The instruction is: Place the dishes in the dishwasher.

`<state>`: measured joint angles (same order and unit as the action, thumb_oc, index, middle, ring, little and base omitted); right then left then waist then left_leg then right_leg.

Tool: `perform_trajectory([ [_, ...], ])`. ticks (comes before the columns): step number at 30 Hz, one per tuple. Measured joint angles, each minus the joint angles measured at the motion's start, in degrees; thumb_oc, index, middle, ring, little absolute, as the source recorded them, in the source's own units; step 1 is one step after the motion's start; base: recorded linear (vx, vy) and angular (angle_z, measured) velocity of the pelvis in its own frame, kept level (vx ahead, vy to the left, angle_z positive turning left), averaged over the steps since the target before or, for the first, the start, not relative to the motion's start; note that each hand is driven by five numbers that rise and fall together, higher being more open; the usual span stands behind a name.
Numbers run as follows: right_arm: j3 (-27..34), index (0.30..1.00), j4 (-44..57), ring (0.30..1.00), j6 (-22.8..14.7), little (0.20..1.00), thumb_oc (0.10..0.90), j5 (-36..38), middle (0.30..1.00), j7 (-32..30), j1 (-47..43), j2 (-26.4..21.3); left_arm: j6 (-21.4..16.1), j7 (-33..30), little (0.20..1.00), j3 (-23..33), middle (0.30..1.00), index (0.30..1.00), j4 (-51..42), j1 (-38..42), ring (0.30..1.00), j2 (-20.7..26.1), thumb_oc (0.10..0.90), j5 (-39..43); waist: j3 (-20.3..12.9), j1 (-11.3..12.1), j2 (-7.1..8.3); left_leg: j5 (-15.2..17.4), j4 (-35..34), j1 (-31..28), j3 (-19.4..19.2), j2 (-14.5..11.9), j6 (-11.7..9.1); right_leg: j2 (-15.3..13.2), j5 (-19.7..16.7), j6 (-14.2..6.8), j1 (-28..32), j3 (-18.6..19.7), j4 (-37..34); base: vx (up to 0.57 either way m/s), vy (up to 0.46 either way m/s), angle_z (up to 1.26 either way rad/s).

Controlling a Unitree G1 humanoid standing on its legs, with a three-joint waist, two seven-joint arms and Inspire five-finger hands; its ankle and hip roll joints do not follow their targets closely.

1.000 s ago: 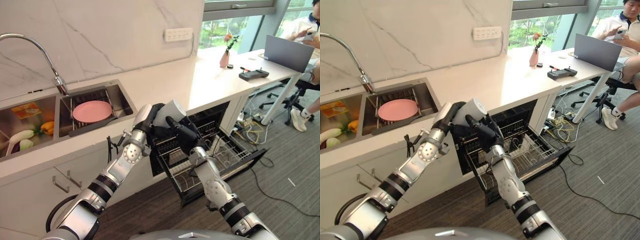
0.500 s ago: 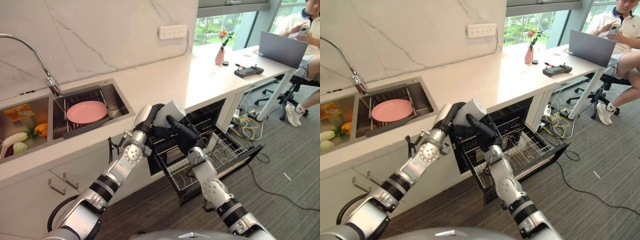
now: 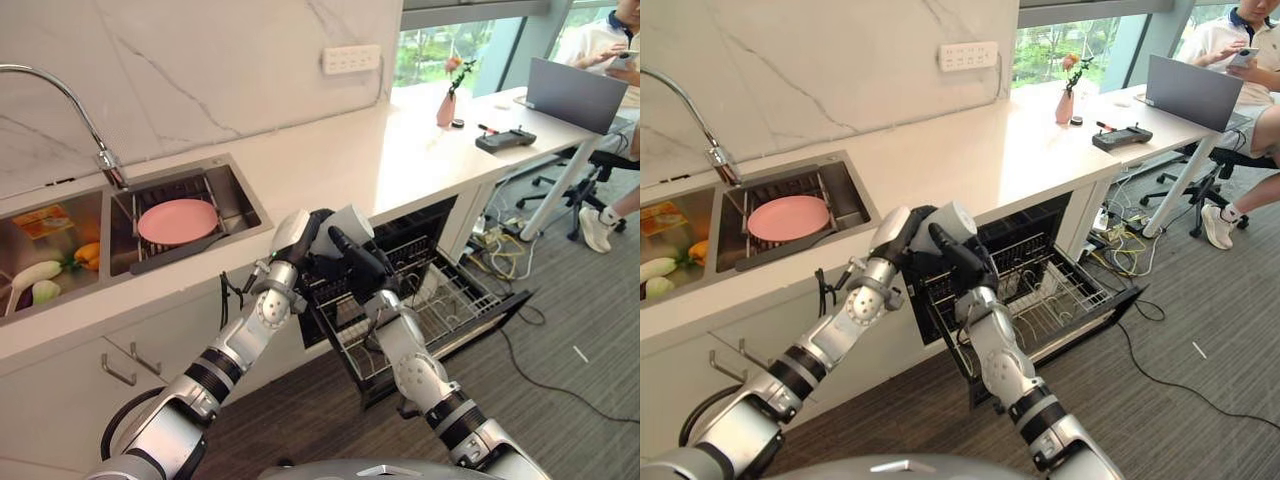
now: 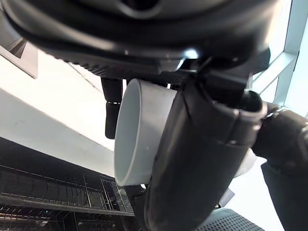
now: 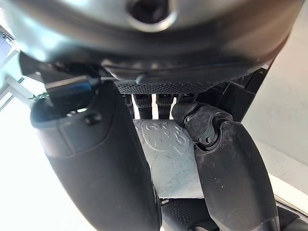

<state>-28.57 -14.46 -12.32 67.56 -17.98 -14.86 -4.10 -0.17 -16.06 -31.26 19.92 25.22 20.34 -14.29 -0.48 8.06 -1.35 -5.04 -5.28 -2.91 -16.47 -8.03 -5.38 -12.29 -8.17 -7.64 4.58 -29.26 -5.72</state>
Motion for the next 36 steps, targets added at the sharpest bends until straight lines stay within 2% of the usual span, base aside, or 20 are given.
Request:
perform_trajectory([
  [7,0.41,0.900,-1.28,0.900,-0.63,0.900,0.800,-0.08,0.900,-2.50,-4.63,0.76,1.26,-1.18,0.300,-0.01,0.300,0.300,0.30,3.50,0.300,0.15,0.400,-2.09,0.00,0.80,-0.02,-0.03,0.02,0.20,0.28,0.19,-0.01,0.00,0.01,0.02,-0.01,-0.21,0.01,0.00,0.000,0.00],
  [13,1.62,0.900,-1.58,0.900,-3.31,0.900,0.800,-0.04,0.900,-3.54,-5.51,2.03,1.30,-2.26,0.300,-1.08,0.300,0.300,0.73,5.57,0.300,0.18,0.400,-4.30,-0.01,1.04,-0.02,-0.09,0.03,0.57,0.91,0.30,0.01,0.03,0.03,0.03,0.04,-0.74,0.03,0.00,0.009,0.04],
  [14,1.61,0.775,-1.60,0.775,-3.43,0.775,0.717,-0.04,0.775,-3.54,-5.53,2.05,1.30,-2.34,0.300,-1.18,0.300,0.300,0.80,5.68,0.300,0.17,0.400,-4.30,-0.01,1.04,-0.02,-0.13,0.03,0.64,1.02,0.28,0.00,0.05,0.04,0.05,0.04,-0.85,0.03,0.00,0.012,0.05],
  [15,1.62,0.382,-1.70,0.382,-3.57,0.382,0.455,-0.04,0.382,-3.54,-5.54,2.13,1.30,-2.35,0.300,-1.27,0.300,0.300,0.94,5.79,0.300,0.17,0.400,-4.31,-0.01,1.08,-0.02,-0.18,0.02,0.71,1.14,0.28,0.00,0.06,0.08,0.11,0.04,-0.96,0.03,0.00,0.012,0.04],
  [16,1.62,0.382,-1.70,0.382,-3.57,0.382,0.455,-0.04,0.382,-3.54,-5.54,2.13,1.30,-2.35,0.300,-1.27,0.300,0.300,0.94,5.79,0.300,0.17,0.400,-4.31,-0.01,1.08,-0.02,-0.18,0.02,0.71,1.14,0.28,0.00,0.06,0.08,0.11,0.04,-0.96,0.03,0.00,0.008,0.05],
  [17,1.60,0.300,-1.96,0.300,-3.76,0.300,0.400,-0.10,0.300,-3.50,-5.54,2.14,1.29,-2.33,0.300,-1.47,0.300,0.300,1.14,5.95,0.300,0.17,0.400,-4.31,-0.01,1.10,-0.02,-0.21,0.02,0.74,1.26,0.28,0.02,0.06,0.09,0.12,0.10,-1.12,0.02,0.01,0.003,0.04],
  [27,2.72,0.300,-4.01,0.300,-4.27,0.300,0.400,-5.64,0.300,-3.39,-5.61,2.43,-0.06,-2.65,0.300,-2.23,0.300,0.300,1.63,5.93,0.300,0.41,0.400,-4.25,0.01,1.32,-0.05,-0.38,0.02,0.96,1.92,0.29,0.04,0.05,0.21,0.15,0.33,-1.83,0.02,0.01,0.007,0.03],
  [28,2.72,0.300,-4.02,0.300,-4.27,0.300,0.400,-6.41,0.300,-3.39,-5.61,2.43,-0.55,-2.77,0.316,-2.23,0.316,0.316,1.62,5.88,0.316,0.57,0.411,-4.21,0.02,1.31,-0.06,-0.38,0.02,0.96,1.94,0.29,0.03,0.05,0.23,0.15,0.34,-1.86,0.02,0.00,0.000,0.00],
  [29,2.72,0.300,-4.01,0.300,-4.28,0.300,0.400,-6.84,0.300,-3.38,-5.66,2.47,-0.96,-2.86,0.382,-2.21,0.382,0.382,1.61,5.85,0.382,0.90,0.455,-4.14,0.03,1.32,-0.08,-0.38,0.02,0.96,1.99,0.29,0.04,0.05,0.25,0.14,0.38,-1.92,0.02,0.00,0.000,0.00],
  [30,2.72,0.300,-4.01,0.300,-4.28,0.300,0.400,-7.09,0.300,-3.39,-5.69,2.52,-1.12,-2.92,0.481,-2.21,0.481,0.481,1.53,5.80,0.481,1.31,0.521,-4.10,0.03,1.31,-0.09,-0.38,0.02,0.95,2.04,0.30,0.04,0.05,0.27,0.14,0.43,-1.98,0.02,0.00,0.000,0.00],
  [31,2.71,0.300,-4.01,0.300,-4.28,0.300,0.400,-8.02,0.300,-3.39,-5.69,2.75,-1.37,-3.05,0.728,-2.21,0.728,0.728,1.03,5.50,0.728,1.66,0.685,-3.81,0.08,1.28,-0.16,-0.38,0.02,0.95,2.05,0.28,0.04,0.06,0.29,0.12,0.43,-2.00,0.02,0.00,0.000,0.00],
  [32,2.73,0.300,-3.96,0.300,-4.22,0.300,0.400,-9.37,0.300,-3.49,-5.67,2.35,-1.64,-3.04,0.848,-1.90,0.848,0.848,0.26,4.86,0.848,2.64,0.765,-3.58,0.17,1.25,-0.30,-0.38,0.01,0.94,2.07,0.30,0.04,0.06,0.29,0.12,0.47,-2.01,0.02,0.00,0.000,0.00],
  [33,2.43,0.300,-3.54,0.300,-4.03,0.300,0.400,-11.68,0.300,-3.47,-5.62,2.62,-1.74,-3.31,0.900,-1.44,0.900,0.900,-1.91,3.35,0.900,3.22,0.800,-3.01,0.36,1.06,-0.60,-0.38,0.01,0.93,2.08,0.29,0.04,0.02,0.30,0.11,0.48,-2.02,0.01,0.00,0.000,0.00],
  [35,2.60,0.300,-3.02,0.300,-3.88,0.300,0.400,-13.82,0.300,-3.94,-5.61,2.26,-2.59,-3.54,0.900,-1.26,0.900,0.900,-2.31,2.79,0.900,3.73,0.800,-1.73,0.55,1.31,-0.88,-0.39,0.01,0.86,2.25,0.27,0.04,0.07,0.32,0.08,0.66,-2.17,0.02,0.00,-0.005,0.05],
  [36,2.58,0.300,-2.49,0.300,-3.07,0.300,0.400,-15.02,0.300,-4.42,-5.55,1.24,-4.28,-3.54,0.900,-0.72,0.900,0.900,-2.38,1.80,0.900,3.74,0.800,-0.81,0.64,1.36,-1.03,-0.39,0.01,0.68,2.47,0.30,0.04,0.05,0.38,0.01,1.03,-2.34,0.02,0.00,0.002,0.08],
])
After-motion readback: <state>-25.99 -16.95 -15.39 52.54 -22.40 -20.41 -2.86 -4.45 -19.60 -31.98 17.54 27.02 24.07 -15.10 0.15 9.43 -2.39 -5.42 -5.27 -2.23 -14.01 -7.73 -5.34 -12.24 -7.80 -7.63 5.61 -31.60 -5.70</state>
